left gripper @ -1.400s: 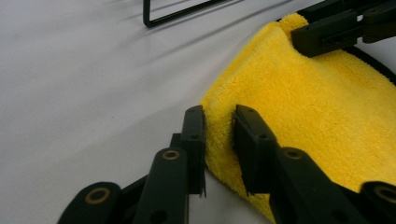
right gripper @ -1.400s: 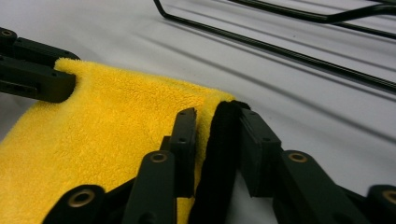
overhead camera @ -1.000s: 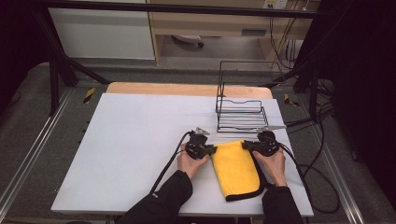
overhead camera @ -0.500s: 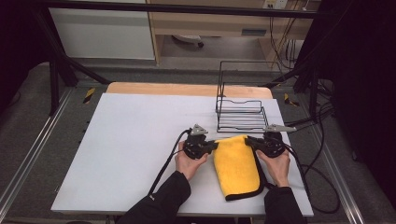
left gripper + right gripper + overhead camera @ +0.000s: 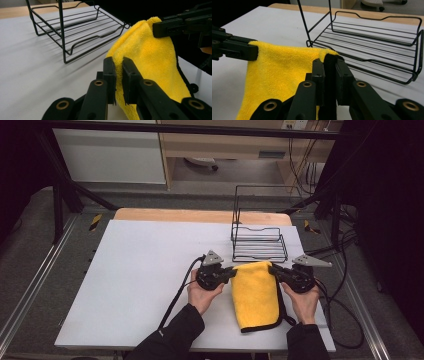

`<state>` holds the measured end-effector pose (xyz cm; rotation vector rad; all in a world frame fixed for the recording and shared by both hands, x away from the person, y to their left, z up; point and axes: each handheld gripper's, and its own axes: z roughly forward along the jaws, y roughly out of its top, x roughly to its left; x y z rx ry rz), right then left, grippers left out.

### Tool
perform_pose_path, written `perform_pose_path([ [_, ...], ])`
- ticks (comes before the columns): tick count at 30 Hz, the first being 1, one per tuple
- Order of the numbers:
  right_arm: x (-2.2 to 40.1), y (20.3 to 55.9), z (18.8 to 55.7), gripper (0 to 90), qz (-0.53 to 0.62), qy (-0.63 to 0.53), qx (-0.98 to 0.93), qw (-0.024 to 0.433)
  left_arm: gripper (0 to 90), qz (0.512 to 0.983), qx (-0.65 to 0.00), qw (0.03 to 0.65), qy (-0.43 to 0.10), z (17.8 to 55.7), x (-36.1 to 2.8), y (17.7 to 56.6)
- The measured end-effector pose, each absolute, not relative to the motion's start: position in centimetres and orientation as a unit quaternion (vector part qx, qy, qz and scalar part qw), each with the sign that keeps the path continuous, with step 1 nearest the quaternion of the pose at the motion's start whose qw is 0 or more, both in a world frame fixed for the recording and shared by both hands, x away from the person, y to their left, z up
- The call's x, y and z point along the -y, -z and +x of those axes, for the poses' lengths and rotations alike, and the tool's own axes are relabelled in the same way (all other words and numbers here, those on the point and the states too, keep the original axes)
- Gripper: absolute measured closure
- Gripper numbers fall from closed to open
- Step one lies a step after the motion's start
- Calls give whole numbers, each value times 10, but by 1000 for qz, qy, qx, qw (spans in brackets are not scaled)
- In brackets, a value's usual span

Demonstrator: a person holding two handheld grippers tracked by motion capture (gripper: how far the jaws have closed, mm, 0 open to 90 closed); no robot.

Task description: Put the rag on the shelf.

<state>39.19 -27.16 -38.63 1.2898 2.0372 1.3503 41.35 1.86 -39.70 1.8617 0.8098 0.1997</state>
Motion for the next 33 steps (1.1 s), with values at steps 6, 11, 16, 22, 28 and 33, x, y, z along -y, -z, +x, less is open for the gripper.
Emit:
perform_pose_path([
  [6,272,380,386,803,453,-488,-719,201,826,774,-328,533,-96,411,-19,391],
  [11,271,374,382,804,450,-495,-713,210,825,777,-311,537,-107,410,-20,386],
  [16,270,369,378,804,446,-499,-710,219,825,780,-302,536,-114,409,-21,378],
  [22,270,360,374,806,442,-506,-703,234,825,779,-289,541,-127,408,-21,368],
  [28,270,352,371,809,439,-514,-695,247,825,777,-279,548,-136,408,-20,357],
  [33,271,341,367,811,434,-523,-685,264,825,774,-266,555,-146,408,-19,346],
])
